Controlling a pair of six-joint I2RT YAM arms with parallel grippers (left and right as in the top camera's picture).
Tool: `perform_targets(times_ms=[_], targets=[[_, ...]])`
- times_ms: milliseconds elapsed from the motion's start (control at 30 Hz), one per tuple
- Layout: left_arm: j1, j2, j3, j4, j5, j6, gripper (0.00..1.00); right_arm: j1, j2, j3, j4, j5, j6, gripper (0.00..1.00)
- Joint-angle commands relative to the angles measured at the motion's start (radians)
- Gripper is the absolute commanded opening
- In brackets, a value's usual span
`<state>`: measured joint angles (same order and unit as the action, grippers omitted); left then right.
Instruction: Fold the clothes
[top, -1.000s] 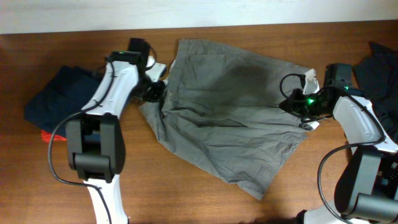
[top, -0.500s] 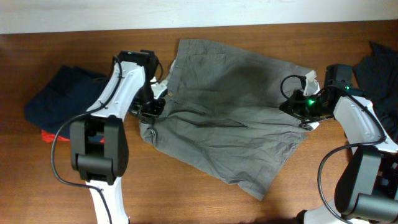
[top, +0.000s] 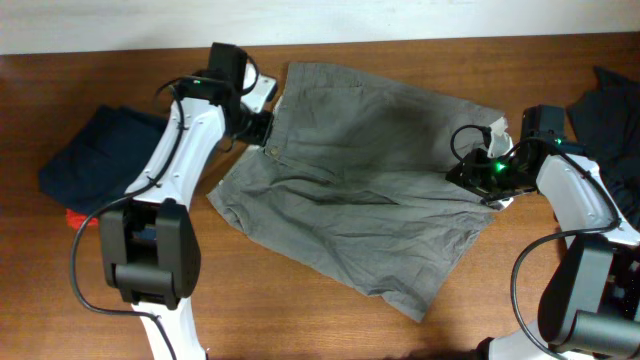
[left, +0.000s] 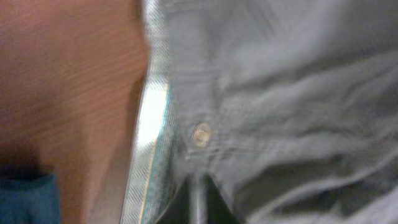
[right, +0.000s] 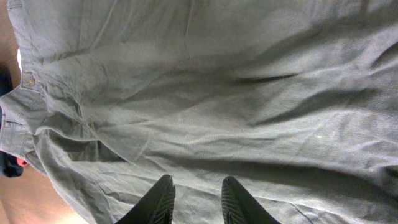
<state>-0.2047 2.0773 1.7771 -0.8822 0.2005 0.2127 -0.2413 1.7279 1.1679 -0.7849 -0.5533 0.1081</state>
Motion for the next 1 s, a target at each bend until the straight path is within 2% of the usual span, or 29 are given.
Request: perform_targets(times_ms=[0, 100, 267, 400, 467, 633, 733, 867, 967], targets=[[-0.057, 0.058, 0.006, 0.064, 0.117, 0.147, 0.00, -0.001, -0.006, 0.004, -0.012, 0.008, 0.001, 0.30], [-0.103, 0.130, 0.006, 0.152, 0.087, 0.257, 0.00, -0.001, -0.006, 0.004, -0.030, 0.008, 0.001, 0.30], [-0.131, 0.226, 0.006, 0.299, 0.066, 0.275, 0.00, -0.001, -0.006, 0.004, -0.050, 0.008, 0.001, 0.30], [-0.125, 0.279, 0.006, 0.349, 0.064, 0.275, 0.00, -0.001, -0.006, 0.004, -0.063, 0.008, 0.001, 0.30], [-0.111, 0.313, 0.006, 0.364, -0.024, 0.212, 0.00, -0.001, -0.006, 0.004, -0.066, 0.009, 0.001, 0.30], [-0.055, 0.388, 0.006, 0.354, -0.370, -0.047, 0.00, -0.001, -0.006, 0.004, -0.068, 0.010, 0.001, 0.30], [-0.006, 0.415, 0.006, 0.318, -0.386, -0.131, 0.00, 0.000, -0.006, 0.004, -0.068, 0.038, 0.001, 0.30], [0.026, 0.421, 0.006, 0.291, -0.355, -0.145, 0.00, 0.017, -0.004, 0.002, -0.064, 0.085, 0.001, 0.30], [0.021, 0.421, 0.024, 0.248, -0.363, -0.175, 0.00, 0.060, -0.003, 0.000, -0.060, 0.127, 0.001, 0.37]])
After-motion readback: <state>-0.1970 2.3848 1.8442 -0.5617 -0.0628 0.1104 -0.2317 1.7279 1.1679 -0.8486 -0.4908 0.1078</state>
